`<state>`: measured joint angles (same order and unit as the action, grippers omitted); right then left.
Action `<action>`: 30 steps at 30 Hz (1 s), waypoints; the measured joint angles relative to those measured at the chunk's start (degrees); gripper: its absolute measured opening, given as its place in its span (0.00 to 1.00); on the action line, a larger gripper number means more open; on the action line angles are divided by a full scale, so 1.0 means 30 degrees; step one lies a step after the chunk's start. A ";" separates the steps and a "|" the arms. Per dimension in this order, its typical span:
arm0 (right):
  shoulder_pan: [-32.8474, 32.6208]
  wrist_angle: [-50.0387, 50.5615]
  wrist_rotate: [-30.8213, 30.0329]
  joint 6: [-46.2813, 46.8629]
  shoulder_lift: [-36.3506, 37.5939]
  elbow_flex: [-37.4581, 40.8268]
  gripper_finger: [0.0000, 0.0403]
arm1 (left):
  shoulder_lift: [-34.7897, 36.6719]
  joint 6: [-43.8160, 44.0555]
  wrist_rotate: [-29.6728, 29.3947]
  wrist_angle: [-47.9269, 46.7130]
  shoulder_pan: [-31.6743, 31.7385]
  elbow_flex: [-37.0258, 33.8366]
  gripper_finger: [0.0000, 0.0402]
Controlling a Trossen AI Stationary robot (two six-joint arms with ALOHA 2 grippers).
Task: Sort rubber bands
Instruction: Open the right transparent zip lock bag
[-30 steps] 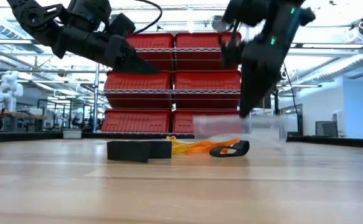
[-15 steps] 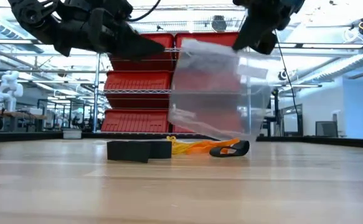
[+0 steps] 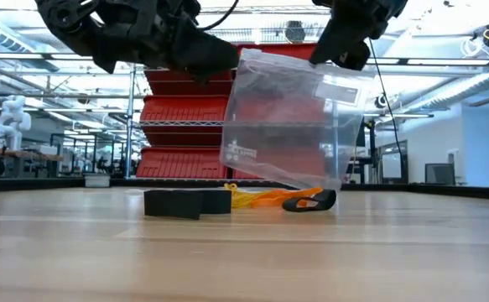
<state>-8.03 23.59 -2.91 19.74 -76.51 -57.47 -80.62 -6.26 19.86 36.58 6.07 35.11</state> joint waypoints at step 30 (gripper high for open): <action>0.0015 -0.0383 -0.0081 -0.0423 0.0000 -0.0007 0.01 | -0.0852 0.1066 0.0277 -0.0491 -0.0102 0.0838 0.02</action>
<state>-7.99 22.44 -3.16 18.47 -76.51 -57.49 -83.18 -3.07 20.69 35.10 5.76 37.63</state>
